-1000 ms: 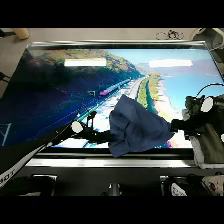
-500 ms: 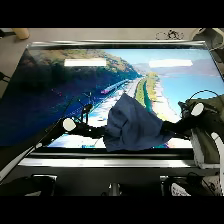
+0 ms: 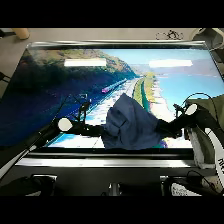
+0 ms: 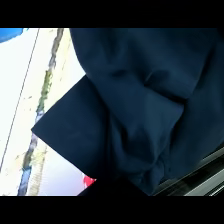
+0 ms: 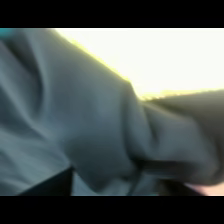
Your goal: Fold the shirts.
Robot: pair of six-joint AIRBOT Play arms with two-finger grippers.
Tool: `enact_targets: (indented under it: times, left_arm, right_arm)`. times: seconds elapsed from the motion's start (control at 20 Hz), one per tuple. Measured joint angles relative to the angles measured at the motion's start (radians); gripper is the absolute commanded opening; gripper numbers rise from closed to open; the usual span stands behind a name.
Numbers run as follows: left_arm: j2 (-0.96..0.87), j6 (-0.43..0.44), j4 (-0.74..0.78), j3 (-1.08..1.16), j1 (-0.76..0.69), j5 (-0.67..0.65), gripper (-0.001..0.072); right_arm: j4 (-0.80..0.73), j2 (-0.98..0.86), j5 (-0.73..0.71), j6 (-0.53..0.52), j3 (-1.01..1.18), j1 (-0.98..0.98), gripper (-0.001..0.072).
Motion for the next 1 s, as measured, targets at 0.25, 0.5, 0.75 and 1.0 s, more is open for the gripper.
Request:
enact_targets:
  times: [0.25,0.5,0.75,1.0]
  left_arm:
    - [0.047,0.049,0.078,0.041,0.014,-0.019,0.0026]
    - [0.264,-0.004,0.406,0.348,0.092,-0.129,0.0028]
    - [0.499,-0.074,0.546,0.723,0.124,-0.112,0.0027]
    - [0.594,-0.152,0.614,0.837,0.122,-0.195,0.0027]
  right_arm:
    - [0.098,-0.008,-0.021,-0.041,0.045,0.002,0.0020]
    - [0.159,0.261,0.064,-0.193,0.390,0.002,0.0021]
    - [0.184,0.649,-0.077,-0.235,0.712,0.002,0.0021]
    - [0.133,0.790,0.011,-0.113,0.784,0.002,0.0021]
